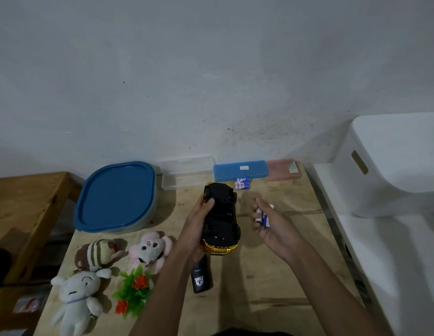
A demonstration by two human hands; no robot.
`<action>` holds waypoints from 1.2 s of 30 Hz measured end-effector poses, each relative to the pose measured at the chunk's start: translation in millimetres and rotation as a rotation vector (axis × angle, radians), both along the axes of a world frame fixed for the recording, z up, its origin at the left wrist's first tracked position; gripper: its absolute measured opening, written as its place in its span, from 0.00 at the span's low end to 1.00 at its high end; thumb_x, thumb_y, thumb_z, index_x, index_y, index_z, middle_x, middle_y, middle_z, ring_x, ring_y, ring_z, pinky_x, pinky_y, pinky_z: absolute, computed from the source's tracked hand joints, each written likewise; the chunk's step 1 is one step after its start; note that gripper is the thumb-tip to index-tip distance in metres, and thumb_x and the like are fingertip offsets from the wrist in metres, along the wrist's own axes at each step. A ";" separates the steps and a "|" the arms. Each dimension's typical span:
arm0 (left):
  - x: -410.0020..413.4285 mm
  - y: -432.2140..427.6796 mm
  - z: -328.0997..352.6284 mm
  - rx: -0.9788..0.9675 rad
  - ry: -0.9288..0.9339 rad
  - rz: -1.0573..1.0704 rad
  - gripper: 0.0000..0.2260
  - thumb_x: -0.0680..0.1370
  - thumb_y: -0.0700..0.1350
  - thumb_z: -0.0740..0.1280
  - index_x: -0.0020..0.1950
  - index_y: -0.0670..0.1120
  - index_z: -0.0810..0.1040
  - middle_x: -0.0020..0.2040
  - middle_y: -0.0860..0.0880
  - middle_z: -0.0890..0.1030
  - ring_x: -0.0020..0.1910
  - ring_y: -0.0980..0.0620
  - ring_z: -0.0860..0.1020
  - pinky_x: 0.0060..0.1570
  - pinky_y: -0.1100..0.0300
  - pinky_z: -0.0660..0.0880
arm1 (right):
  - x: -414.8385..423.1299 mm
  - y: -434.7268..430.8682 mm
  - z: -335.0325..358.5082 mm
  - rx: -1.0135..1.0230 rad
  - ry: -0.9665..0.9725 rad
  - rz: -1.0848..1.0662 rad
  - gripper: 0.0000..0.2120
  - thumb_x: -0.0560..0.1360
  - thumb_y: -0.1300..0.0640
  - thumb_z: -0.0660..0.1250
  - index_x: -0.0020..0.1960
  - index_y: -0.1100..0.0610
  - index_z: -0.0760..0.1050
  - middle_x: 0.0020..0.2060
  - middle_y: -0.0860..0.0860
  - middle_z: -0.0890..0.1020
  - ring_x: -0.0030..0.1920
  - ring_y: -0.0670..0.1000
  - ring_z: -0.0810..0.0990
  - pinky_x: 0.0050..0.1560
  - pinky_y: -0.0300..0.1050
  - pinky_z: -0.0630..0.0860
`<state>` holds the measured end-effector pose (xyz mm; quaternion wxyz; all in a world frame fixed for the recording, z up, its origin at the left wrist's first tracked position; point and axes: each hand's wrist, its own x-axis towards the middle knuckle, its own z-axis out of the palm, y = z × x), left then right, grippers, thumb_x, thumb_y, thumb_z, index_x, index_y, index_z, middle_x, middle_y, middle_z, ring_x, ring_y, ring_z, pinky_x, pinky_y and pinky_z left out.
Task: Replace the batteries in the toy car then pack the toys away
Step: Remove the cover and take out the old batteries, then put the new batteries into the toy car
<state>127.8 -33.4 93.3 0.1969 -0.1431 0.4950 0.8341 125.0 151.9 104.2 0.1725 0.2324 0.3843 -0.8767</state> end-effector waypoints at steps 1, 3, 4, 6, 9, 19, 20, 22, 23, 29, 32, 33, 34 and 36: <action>-0.6 3.3 -3.9 -0.019 -0.028 0.021 0.18 0.80 0.48 0.65 0.70 0.48 0.74 0.61 0.37 0.82 0.53 0.39 0.82 0.48 0.48 0.81 | -1.4 5.1 -4.5 0.026 -0.009 0.010 0.06 0.79 0.57 0.64 0.47 0.57 0.78 0.33 0.48 0.75 0.27 0.44 0.71 0.24 0.35 0.67; -3.3 9.4 -15.0 -0.062 -0.114 0.061 0.19 0.80 0.47 0.66 0.70 0.45 0.72 0.60 0.37 0.82 0.53 0.38 0.83 0.47 0.47 0.80 | -5.1 14.4 -14.5 0.072 -0.035 0.036 0.06 0.79 0.54 0.63 0.47 0.56 0.75 0.32 0.48 0.72 0.26 0.44 0.68 0.22 0.35 0.64; -5.3 12.6 -20.7 -0.088 -0.157 0.075 0.19 0.80 0.48 0.66 0.69 0.44 0.72 0.60 0.36 0.82 0.54 0.37 0.83 0.48 0.47 0.80 | -6.3 18.3 -18.9 0.088 -0.044 0.048 0.08 0.80 0.51 0.61 0.46 0.55 0.74 0.31 0.48 0.71 0.25 0.44 0.67 0.21 0.36 0.62; -9.8 18.7 -31.3 -0.141 -0.211 0.079 0.18 0.80 0.49 0.66 0.68 0.44 0.71 0.60 0.37 0.82 0.55 0.37 0.83 0.50 0.45 0.80 | -7.5 25.1 -26.0 0.109 -0.062 0.054 0.12 0.80 0.47 0.59 0.42 0.53 0.71 0.30 0.48 0.69 0.25 0.44 0.65 0.20 0.35 0.60; -18.2 29.4 -44.3 -0.184 -0.237 0.061 0.15 0.82 0.47 0.64 0.67 0.44 0.72 0.60 0.38 0.82 0.57 0.38 0.82 0.54 0.44 0.80 | -6.4 33.1 -32.2 0.150 -0.077 0.051 0.13 0.81 0.48 0.59 0.40 0.53 0.70 0.28 0.47 0.67 0.24 0.44 0.62 0.22 0.35 0.58; -30.3 55.1 -81.2 -0.580 -0.211 -0.067 0.17 0.85 0.51 0.56 0.69 0.46 0.73 0.61 0.44 0.81 0.57 0.44 0.81 0.61 0.44 0.77 | -13.0 57.9 -52.6 0.183 -0.142 -0.017 0.13 0.79 0.58 0.65 0.61 0.62 0.77 0.32 0.50 0.71 0.26 0.44 0.68 0.24 0.36 0.67; -29.5 56.0 -80.8 -0.596 -0.203 -0.073 0.16 0.85 0.51 0.55 0.68 0.46 0.74 0.60 0.44 0.82 0.56 0.45 0.81 0.59 0.46 0.78 | -14.1 59.8 -54.2 0.197 -0.144 -0.005 0.13 0.79 0.58 0.65 0.62 0.61 0.77 0.32 0.49 0.71 0.25 0.44 0.66 0.23 0.35 0.64; -29.6 56.8 -79.6 -0.646 -0.168 -0.101 0.16 0.86 0.50 0.53 0.66 0.45 0.75 0.57 0.45 0.82 0.54 0.47 0.81 0.51 0.54 0.78 | -18.3 63.2 -55.7 0.276 -0.150 0.040 0.13 0.79 0.55 0.65 0.61 0.58 0.78 0.31 0.48 0.69 0.26 0.44 0.62 0.23 0.35 0.59; -30.1 56.5 -79.6 -0.673 -0.147 -0.108 0.15 0.86 0.49 0.53 0.65 0.45 0.75 0.58 0.44 0.81 0.53 0.48 0.80 0.49 0.56 0.77 | -21.1 65.6 -57.1 0.331 -0.152 0.067 0.13 0.79 0.53 0.65 0.60 0.57 0.78 0.30 0.48 0.68 0.26 0.44 0.61 0.23 0.36 0.57; -25.6 52.3 -87.6 -0.853 -0.082 0.013 0.21 0.83 0.53 0.60 0.74 0.47 0.67 0.62 0.46 0.75 0.65 0.46 0.73 0.63 0.49 0.72 | -53.1 83.9 -62.0 0.842 -0.049 0.253 0.17 0.79 0.43 0.62 0.49 0.55 0.81 0.28 0.49 0.71 0.22 0.43 0.66 0.23 0.36 0.61; -23.9 62.6 -68.5 -1.121 0.291 0.156 0.14 0.83 0.50 0.62 0.68 0.50 0.73 0.56 0.50 0.75 0.59 0.53 0.68 0.59 0.60 0.69 | -84.9 105.9 -70.9 1.193 0.159 0.277 0.13 0.78 0.47 0.65 0.49 0.56 0.83 0.35 0.45 0.81 0.35 0.42 0.79 0.36 0.37 0.72; -27.6 69.8 -58.8 -1.133 0.405 0.173 0.12 0.82 0.50 0.62 0.65 0.51 0.75 0.53 0.53 0.75 0.56 0.55 0.69 0.56 0.65 0.67 | -96.0 113.5 -73.3 1.283 0.204 0.281 0.12 0.77 0.49 0.66 0.51 0.56 0.82 0.41 0.47 0.83 0.42 0.46 0.81 0.41 0.40 0.74; -33.6 78.3 -48.4 -1.103 0.482 0.169 0.11 0.81 0.50 0.62 0.62 0.53 0.76 0.50 0.54 0.76 0.53 0.56 0.71 0.53 0.69 0.67 | -107.2 120.3 -73.7 1.355 0.219 0.294 0.11 0.77 0.49 0.67 0.53 0.55 0.82 0.46 0.49 0.83 0.47 0.49 0.81 0.43 0.41 0.74; -51.8 95.9 -38.0 -0.988 0.523 0.085 0.09 0.81 0.48 0.64 0.60 0.51 0.79 0.44 0.54 0.79 0.45 0.59 0.75 0.46 0.70 0.71 | -130.5 132.4 -70.6 1.472 0.202 0.366 0.13 0.77 0.50 0.68 0.59 0.54 0.80 0.52 0.51 0.82 0.51 0.51 0.80 0.44 0.39 0.70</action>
